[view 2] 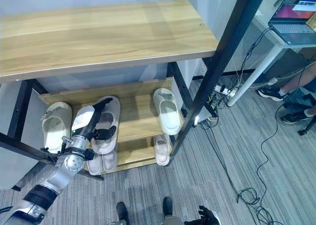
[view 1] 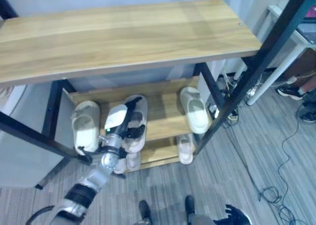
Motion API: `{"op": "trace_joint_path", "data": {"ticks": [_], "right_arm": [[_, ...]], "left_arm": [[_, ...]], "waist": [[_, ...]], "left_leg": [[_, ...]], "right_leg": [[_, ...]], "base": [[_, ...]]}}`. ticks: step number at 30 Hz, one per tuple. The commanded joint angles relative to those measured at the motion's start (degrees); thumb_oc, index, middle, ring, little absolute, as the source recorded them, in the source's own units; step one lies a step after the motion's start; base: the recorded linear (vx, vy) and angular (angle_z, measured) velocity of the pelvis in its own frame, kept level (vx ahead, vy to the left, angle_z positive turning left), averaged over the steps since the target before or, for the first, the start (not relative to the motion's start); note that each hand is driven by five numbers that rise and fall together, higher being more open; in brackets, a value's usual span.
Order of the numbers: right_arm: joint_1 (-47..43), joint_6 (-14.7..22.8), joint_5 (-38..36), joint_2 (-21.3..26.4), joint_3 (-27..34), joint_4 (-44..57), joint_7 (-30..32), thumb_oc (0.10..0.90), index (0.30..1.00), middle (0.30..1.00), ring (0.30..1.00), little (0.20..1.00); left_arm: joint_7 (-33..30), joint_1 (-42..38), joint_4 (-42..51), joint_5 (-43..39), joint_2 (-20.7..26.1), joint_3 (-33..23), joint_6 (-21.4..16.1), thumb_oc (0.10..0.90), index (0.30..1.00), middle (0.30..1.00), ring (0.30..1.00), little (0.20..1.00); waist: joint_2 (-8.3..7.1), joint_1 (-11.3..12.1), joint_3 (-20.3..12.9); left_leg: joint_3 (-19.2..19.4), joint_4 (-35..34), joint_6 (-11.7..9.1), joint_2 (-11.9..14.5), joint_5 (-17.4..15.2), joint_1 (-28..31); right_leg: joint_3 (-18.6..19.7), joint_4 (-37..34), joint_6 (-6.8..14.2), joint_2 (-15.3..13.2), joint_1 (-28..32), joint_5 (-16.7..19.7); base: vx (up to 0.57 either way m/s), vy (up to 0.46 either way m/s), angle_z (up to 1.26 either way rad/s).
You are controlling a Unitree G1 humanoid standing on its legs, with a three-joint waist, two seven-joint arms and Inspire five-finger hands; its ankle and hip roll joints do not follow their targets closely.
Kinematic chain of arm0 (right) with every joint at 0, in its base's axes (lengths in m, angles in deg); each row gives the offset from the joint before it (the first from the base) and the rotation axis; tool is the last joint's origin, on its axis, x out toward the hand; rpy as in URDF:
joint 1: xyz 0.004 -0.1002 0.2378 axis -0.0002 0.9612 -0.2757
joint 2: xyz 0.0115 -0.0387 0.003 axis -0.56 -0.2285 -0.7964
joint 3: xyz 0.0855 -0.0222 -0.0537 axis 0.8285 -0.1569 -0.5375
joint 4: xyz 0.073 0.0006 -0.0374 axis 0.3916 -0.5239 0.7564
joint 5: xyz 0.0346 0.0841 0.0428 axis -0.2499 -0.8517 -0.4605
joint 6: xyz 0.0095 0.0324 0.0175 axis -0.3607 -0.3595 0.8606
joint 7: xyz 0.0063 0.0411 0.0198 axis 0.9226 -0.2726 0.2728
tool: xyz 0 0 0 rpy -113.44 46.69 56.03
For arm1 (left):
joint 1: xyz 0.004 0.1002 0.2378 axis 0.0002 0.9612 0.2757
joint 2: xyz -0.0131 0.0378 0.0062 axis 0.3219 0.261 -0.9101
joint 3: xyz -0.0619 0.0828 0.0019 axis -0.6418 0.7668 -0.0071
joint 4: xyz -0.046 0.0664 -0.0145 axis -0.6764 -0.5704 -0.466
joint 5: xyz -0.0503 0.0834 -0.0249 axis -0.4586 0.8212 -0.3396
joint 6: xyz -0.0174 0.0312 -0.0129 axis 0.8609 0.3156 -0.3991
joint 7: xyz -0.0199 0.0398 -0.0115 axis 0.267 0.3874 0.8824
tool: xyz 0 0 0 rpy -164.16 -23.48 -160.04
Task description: Arrange the slippers neatly on the shoe rack.
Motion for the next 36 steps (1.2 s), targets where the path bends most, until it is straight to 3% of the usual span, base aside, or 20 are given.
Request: {"op": "trace_joint_path", "data": {"ticks": [1, 17, 36], "right_arm": [[-1.3, 1.4, -0.1, 3.2, -1.1, 3.5, 0.6, 0.800, 0.900, 0.900, 0.900, 0.900], [-0.8, 1.7, 0.3, 2.2, -1.8, 3.4, 0.8, 0.800, 0.900, 0.900, 0.900, 0.900], [-0.4, 1.6, 1.2, 2.5, -2.5, 4.1, 0.5, 0.800, 0.900, 0.900, 0.900, 0.900]], "left_arm": [[-4.6, -12.0, -1.2, 1.8, 3.2, -1.6, -1.2, 0.800, 0.900, 0.900, 0.900, 0.900], [-6.8, -8.5, 7.2, -0.7, 2.4, -6.0, -3.7, 0.800, 0.900, 0.900, 0.900, 0.900], [-7.9, -7.8, 8.9, 1.2, 4.0, -8.4, -2.9, 0.800, 0.900, 0.900, 0.900, 0.900]], "waist": [[0.36, -0.5, 0.7], [0.66, 0.6, 0.3], [0.80, 1.2, 0.2]], "left_leg": [[-2.6, -0.1, -1.2, -1.5, -5.2, 1.5], [-3.1, -0.1, -0.7, -2.5, -6.3, 3.5], [-3.7, -0.1, -0.7, -2.6, -7.1, 5.2]], "right_leg": [[0.6, 0.4, 4.6, 0.1, 0.4, -2.7], [0.1, 0.4, 4.5, -0.3, 2.4, -3.3], [-1.1, 0.4, 4.4, -0.3, 4.5, -3.9]], "base": [[0.00, 0.000, 0.00], [0.03, 0.010, 0.00], [0.02, 0.001, 0.01]]}}
